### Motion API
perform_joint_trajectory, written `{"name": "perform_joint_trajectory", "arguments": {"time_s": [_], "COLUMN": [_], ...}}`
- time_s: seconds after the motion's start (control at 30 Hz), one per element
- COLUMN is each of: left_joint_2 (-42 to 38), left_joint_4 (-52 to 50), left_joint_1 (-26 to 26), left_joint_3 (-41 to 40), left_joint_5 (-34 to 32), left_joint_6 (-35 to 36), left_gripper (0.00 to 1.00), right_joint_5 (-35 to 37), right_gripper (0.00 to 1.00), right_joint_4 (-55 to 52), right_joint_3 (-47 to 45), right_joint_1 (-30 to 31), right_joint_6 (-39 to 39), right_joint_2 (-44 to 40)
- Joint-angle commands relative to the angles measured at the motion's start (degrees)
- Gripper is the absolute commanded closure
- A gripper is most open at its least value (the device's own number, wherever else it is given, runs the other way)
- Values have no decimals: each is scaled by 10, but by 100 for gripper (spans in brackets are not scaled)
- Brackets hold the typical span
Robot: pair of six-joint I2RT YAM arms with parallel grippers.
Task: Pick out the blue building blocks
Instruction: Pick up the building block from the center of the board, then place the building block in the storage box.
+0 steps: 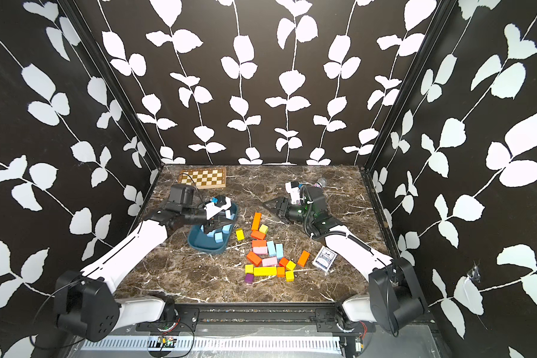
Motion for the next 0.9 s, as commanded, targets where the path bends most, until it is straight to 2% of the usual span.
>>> {"name": "perform_joint_trajectory", "arguments": {"time_s": [0.0,0.1,0.2,0.37,0.6,0.8,0.87], "left_joint_2": [2,30,51,99,149,160,160], "left_joint_4": [-187,-265,-274,-250,-222,-222,-217], "left_joint_1": [1,3,11,23,23,23,24], "left_joint_3": [35,52,47,57,59,54,52], "left_joint_5": [-142,-231,-299,-337,-361,-360,-359], "left_joint_6": [105,214,314,415,485,508,507], "left_gripper": [95,91,90,86,80,73,66], "right_joint_5": [15,20,24,29,39,38,38], "right_gripper": [37,38,39,40,40,40,40], "right_joint_4": [9,-27,-43,-53,-54,-56,-56], "right_joint_3": [-6,1,0,-10,-26,-27,-26], "right_joint_1": [2,2,3,3,6,6,7], "right_joint_6": [10,-9,-18,-22,-22,-22,-22], "right_joint_2": [12,11,8,1,-8,-6,-5]}}
